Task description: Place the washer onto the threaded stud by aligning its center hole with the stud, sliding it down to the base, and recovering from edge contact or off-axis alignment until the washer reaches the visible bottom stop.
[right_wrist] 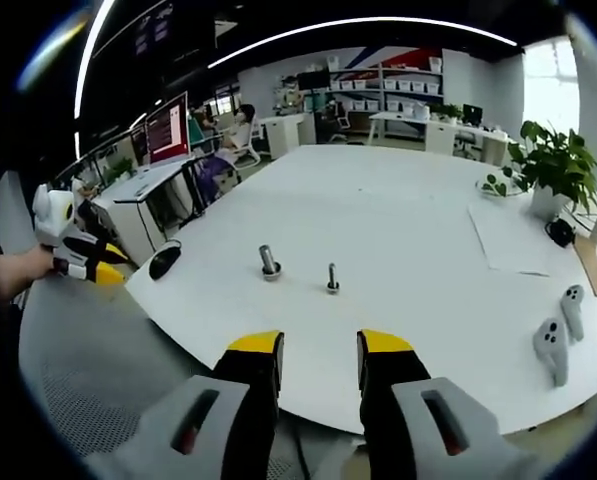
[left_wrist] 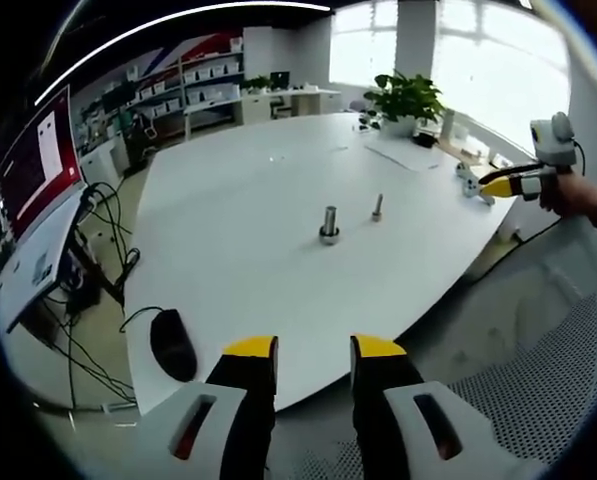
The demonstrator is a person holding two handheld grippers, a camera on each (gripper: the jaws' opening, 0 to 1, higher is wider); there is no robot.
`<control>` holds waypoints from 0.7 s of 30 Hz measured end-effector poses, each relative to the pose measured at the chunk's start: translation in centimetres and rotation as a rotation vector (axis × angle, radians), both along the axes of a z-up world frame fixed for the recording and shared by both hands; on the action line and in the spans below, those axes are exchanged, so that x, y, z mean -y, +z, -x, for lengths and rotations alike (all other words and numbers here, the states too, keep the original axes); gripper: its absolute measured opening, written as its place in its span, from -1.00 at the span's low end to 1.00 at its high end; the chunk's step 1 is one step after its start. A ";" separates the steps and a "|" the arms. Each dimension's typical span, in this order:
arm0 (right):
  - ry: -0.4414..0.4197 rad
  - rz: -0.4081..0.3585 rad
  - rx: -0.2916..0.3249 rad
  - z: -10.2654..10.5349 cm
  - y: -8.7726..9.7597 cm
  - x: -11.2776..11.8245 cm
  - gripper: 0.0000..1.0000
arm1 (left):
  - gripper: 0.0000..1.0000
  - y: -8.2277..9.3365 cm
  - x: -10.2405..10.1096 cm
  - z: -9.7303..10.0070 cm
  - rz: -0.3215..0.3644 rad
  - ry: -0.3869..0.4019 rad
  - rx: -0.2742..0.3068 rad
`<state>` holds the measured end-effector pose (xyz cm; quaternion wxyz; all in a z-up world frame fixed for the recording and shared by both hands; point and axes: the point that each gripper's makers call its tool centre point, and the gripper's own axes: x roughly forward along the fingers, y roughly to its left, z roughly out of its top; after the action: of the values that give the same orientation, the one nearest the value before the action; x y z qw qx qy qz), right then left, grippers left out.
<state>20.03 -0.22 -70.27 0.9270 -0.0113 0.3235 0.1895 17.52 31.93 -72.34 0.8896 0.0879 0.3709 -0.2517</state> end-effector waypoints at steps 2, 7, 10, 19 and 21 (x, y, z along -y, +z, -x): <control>0.000 0.000 -0.005 0.0 -0.1 0.0 -0.36 | -0.46 0.0 0.0 0.0 0.001 0.005 0.000; 0.015 0.007 -0.003 0.0 -0.1 -0.2 -0.36 | -0.46 0.0 -0.1 0.0 -0.008 0.000 -0.003; 0.014 0.006 -0.005 0.0 -0.1 -0.2 -0.37 | -0.46 0.0 -0.1 0.0 -0.008 0.003 -0.004; 0.021 0.022 -0.005 0.0 -0.2 -0.1 -0.38 | -0.46 -0.2 -0.1 0.1 -0.012 -0.002 -0.014; 0.020 0.019 -0.010 0.1 -0.3 -0.1 -0.39 | -0.47 -0.4 0.0 0.2 -0.020 -0.006 -0.020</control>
<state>19.97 -0.10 -70.57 0.9232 -0.0224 0.3299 0.1958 17.34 31.97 -72.70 0.8841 0.0953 0.3820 -0.2517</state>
